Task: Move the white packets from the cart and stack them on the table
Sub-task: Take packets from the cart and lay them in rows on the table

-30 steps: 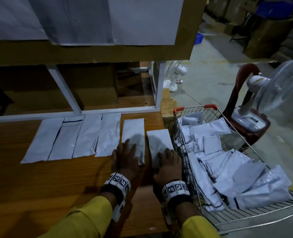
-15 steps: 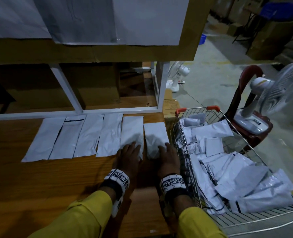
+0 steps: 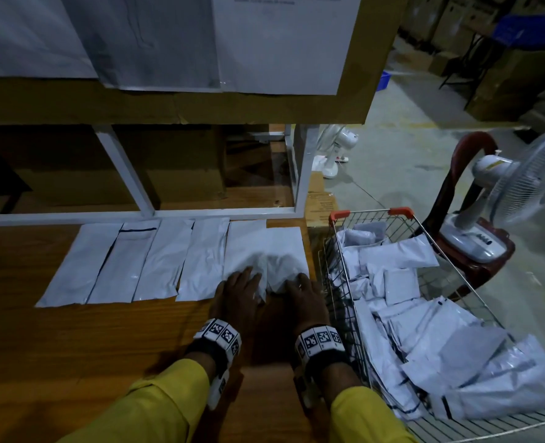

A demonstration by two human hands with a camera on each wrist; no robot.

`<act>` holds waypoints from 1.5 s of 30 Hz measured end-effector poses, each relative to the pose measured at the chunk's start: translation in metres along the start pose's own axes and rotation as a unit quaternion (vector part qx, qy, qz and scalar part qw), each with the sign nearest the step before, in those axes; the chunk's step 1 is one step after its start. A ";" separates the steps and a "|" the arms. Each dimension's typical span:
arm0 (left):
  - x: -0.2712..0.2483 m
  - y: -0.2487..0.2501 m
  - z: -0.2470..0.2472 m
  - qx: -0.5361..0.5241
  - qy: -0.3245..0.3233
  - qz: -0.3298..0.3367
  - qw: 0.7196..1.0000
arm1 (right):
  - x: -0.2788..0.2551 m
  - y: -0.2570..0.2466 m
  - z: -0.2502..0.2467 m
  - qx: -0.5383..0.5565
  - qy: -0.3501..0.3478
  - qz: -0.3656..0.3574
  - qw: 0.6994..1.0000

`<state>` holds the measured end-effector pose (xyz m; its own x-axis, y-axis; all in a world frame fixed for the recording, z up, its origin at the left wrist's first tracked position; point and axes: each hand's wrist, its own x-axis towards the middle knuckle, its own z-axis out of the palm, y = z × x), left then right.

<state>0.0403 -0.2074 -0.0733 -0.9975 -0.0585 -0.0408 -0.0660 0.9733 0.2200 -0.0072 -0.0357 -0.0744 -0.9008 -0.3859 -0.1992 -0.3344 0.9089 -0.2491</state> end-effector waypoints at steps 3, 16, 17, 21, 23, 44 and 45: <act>0.004 0.000 0.001 -0.009 0.001 -0.003 1.000 | 0.012 0.000 0.002 -0.006 0.000 0.002 1.000; 0.015 -0.001 0.003 -0.027 0.016 -0.017 0.999 | 0.025 -0.001 -0.008 -0.038 -0.006 -0.020 0.999; 0.015 0.000 0.003 -0.034 0.023 -0.016 0.999 | 0.026 0.001 -0.009 -0.037 -0.015 -0.018 0.999; 0.012 0.006 -0.004 -0.055 0.061 -0.013 0.997 | 0.031 0.005 -0.009 -0.025 -0.035 -0.023 0.999; 0.012 0.008 -0.008 -0.053 0.074 -0.014 0.996 | 0.030 0.007 -0.012 -0.006 -0.040 -0.024 0.999; 0.058 0.203 0.012 -0.021 0.008 0.191 0.981 | -0.099 0.201 -0.055 0.073 0.061 0.380 0.920; 0.060 0.213 0.023 -0.007 -0.011 0.206 0.979 | -0.106 0.213 -0.052 0.064 0.052 0.397 0.914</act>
<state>-0.0329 0.0020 -0.0509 -0.9388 0.3429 0.0326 0.3405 0.9100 0.2366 0.0027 0.2067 -0.0574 -0.8697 0.4098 -0.2752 0.4647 0.8677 -0.1766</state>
